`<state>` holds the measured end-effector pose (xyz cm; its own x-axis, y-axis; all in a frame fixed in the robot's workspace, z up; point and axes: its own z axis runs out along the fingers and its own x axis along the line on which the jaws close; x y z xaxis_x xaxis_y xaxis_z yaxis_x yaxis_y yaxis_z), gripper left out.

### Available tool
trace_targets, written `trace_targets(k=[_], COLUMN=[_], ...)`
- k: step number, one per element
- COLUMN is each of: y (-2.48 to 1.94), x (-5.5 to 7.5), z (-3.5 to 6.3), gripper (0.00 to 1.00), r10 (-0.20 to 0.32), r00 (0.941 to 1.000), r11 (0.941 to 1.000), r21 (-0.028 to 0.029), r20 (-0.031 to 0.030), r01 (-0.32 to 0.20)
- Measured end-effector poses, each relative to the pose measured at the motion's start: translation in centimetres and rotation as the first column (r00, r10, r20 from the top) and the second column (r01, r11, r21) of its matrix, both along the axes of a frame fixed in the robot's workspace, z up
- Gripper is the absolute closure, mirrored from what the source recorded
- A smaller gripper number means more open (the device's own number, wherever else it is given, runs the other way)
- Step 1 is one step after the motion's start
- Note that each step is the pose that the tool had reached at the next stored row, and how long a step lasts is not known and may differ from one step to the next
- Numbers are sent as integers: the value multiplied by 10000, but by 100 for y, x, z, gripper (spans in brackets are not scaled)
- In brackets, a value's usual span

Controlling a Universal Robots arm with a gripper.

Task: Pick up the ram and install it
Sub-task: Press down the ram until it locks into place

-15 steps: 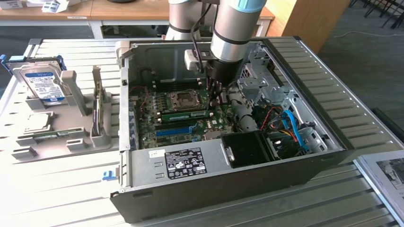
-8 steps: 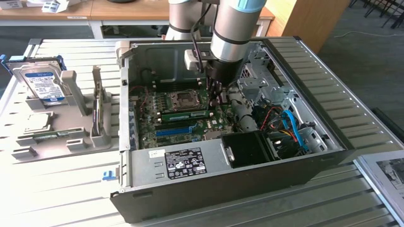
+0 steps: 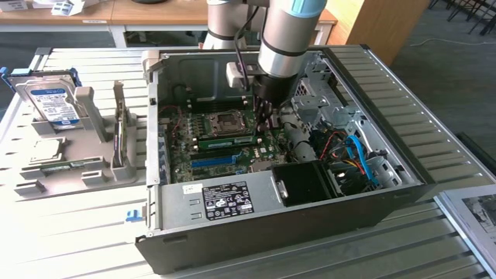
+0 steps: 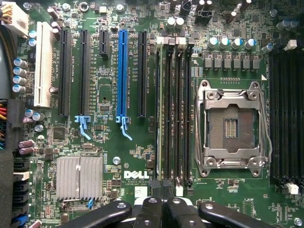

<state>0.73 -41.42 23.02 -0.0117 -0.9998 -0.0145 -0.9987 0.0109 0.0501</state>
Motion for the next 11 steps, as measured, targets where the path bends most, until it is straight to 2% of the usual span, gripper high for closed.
trace_targets(k=[4, 11], y=[3, 38], x=[0, 1], z=[-2, -4], gripper=[90, 90], r10=[-1, 1], r00=[10000, 10000], r11=[10000, 10000], r21=[3, 1], r20=[1, 1], r01=[1, -1])
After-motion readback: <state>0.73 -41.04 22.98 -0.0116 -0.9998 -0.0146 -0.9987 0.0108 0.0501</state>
